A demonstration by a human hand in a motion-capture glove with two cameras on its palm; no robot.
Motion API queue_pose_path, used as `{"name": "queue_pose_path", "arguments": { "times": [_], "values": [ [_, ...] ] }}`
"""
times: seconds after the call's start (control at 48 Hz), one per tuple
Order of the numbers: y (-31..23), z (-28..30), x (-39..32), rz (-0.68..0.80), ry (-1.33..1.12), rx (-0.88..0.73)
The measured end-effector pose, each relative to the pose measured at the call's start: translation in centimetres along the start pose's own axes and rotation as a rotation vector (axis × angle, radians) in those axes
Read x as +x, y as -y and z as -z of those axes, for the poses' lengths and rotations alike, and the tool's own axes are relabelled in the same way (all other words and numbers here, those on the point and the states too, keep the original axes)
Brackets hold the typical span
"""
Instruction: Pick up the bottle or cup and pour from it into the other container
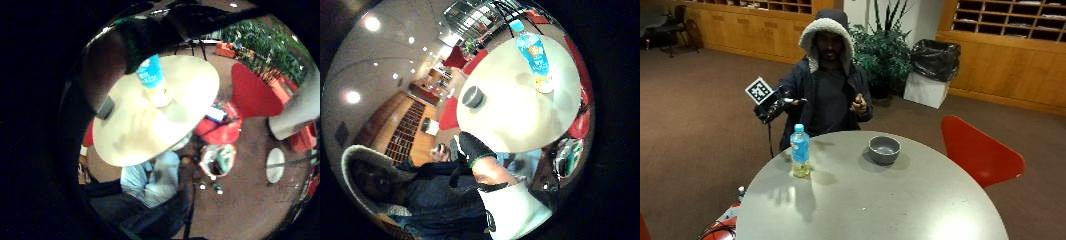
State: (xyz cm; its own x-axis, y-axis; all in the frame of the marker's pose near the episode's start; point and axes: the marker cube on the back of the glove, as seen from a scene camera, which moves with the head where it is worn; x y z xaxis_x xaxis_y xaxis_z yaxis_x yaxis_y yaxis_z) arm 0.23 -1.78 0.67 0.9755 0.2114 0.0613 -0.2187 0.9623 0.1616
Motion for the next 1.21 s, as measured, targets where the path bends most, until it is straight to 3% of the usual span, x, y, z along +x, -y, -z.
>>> {"name": "queue_pose_path", "arguments": {
  "times": [0.083,0.167,0.25,0.292,0.396,0.479,0.562,0.646,0.729,0.854,1.208],
  "values": [
    [0.6,-1.1,1.5,-0.086,0.103,0.029],
    [1.1,-2.3,4.1,0.013,0.183,-0.022],
    [2.4,-3.6,4.6,-0.224,0.242,0.036],
    [3.3,-4.3,5.3,-0.259,0.276,0.048],
    [4.8,-6.5,7.9,-0.049,0.375,0.024],
    [6.7,-8.3,8.4,-0.178,0.431,0.031],
    [7.8,-10.4,9.2,-0.100,0.489,0.020],
    [10.0,-12.1,9.2,-0.155,0.532,0.001],
    [11.0,-13.9,9.8,0.032,0.563,0.057],
    [12.0,-14.4,9.0,-0.200,0.630,-0.044],
    [12.2,-15.6,9.2,-0.199,0.733,-0.024]
  ]
}}
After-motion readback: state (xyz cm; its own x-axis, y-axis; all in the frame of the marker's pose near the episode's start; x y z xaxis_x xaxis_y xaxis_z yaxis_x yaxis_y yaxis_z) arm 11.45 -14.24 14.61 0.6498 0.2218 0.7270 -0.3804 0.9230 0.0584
